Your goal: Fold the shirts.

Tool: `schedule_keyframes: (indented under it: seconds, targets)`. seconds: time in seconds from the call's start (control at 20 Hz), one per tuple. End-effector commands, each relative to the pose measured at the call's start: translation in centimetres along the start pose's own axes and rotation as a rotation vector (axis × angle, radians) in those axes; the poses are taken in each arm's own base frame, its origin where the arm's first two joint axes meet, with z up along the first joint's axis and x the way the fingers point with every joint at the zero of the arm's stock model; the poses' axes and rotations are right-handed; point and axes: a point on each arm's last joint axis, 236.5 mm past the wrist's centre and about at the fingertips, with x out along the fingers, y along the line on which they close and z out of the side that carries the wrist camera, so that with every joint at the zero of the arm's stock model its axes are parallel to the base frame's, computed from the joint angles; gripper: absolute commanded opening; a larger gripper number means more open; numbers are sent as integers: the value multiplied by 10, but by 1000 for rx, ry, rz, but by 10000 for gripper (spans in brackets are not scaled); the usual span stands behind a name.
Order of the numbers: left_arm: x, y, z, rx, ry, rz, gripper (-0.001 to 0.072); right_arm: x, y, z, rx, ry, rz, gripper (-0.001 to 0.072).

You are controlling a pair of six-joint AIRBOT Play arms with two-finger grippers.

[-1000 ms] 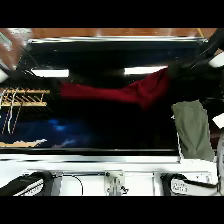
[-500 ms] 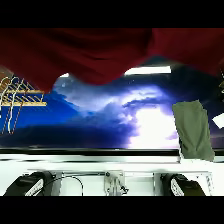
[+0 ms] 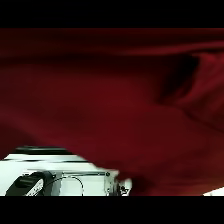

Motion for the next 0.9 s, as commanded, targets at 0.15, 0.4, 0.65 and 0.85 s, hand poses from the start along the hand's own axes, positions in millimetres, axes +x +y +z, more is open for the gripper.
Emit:
schedule_keyframes:
  seconds: [0.15,0.4,0.65,0.85]
  targets:
    - [28,5,-157,-117,555,24,27,51,-20,-110,-41,428,-25,72]
    - [84,12,-337,-228,937,76,28,156,-16,-312,151,815,69,71]
    - [203,44,-387,-350,780,172,28,289,4,-377,293,600,51,71]
    - [243,52,-482,-515,953,226,29,337,52,-464,384,622,63,72]
